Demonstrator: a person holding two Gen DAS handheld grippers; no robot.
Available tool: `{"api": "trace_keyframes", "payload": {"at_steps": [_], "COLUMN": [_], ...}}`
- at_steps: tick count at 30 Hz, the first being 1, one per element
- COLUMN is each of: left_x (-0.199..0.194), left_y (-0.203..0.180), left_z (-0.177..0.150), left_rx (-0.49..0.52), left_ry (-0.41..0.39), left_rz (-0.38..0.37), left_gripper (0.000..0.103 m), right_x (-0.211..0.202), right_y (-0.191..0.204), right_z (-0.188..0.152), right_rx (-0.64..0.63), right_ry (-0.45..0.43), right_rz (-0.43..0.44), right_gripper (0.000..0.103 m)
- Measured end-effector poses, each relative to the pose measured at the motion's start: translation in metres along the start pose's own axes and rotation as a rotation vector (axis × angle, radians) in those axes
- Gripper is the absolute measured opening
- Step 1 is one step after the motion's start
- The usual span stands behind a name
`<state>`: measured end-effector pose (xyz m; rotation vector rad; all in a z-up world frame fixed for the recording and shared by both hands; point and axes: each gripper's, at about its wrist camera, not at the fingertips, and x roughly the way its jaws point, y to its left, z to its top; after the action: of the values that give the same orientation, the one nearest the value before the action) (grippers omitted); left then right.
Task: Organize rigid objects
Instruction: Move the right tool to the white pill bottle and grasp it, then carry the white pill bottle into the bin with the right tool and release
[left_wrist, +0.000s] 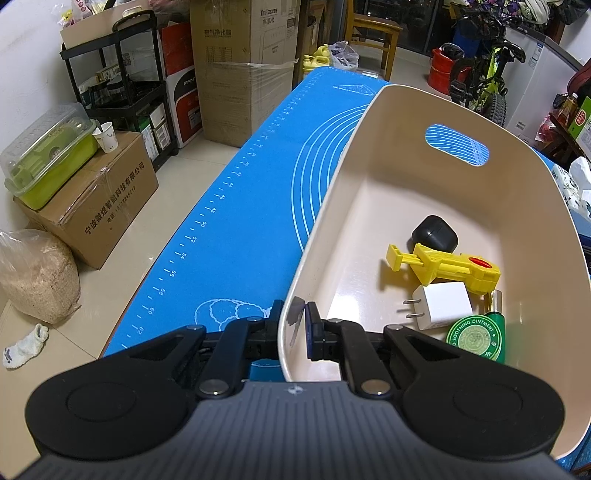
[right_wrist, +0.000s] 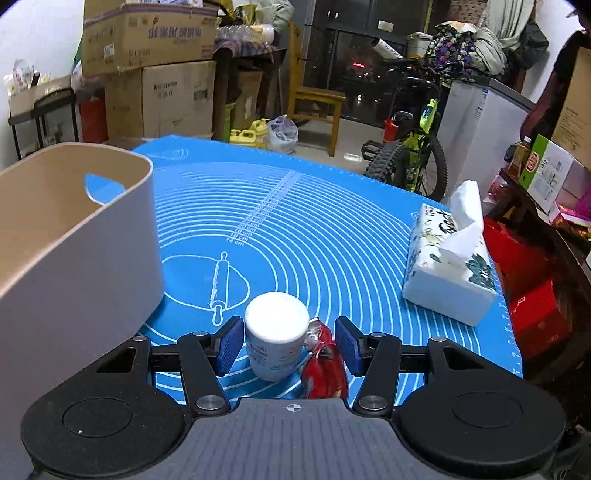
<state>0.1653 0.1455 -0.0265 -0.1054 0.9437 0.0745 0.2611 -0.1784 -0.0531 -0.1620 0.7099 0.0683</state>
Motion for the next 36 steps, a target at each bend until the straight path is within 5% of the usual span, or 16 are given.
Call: {"api": "trace_keyframes", "payload": {"at_steps": [3, 5, 20, 36], "left_x": [0.000, 0.000, 0.000, -0.001], "left_y": [0.000, 0.000, 0.000, 0.000], "left_z": [0.000, 0.000, 0.000, 0.001], "left_rx": [0.000, 0.000, -0.003, -0.005], "left_ry": [0.000, 0.000, 0.000, 0.000], "left_rz": [0.001, 0.000, -0.002, -0.002], "left_gripper": [0.013, 0.013, 0.013, 0.013], "right_x": [0.004, 0.001, -0.054, -0.142], "right_y": [0.000, 0.002, 0.018, 0.045], "right_z": [-0.001, 0.000, -0.001, 0.044], "right_rx": [0.004, -0.007, -0.057, 0.007], "right_ry": [0.000, -0.015, -0.107, -0.297], "right_rz": [-0.002, 0.007, 0.009, 0.097], "right_gripper": [0.063, 0.046, 0.045, 0.045]}}
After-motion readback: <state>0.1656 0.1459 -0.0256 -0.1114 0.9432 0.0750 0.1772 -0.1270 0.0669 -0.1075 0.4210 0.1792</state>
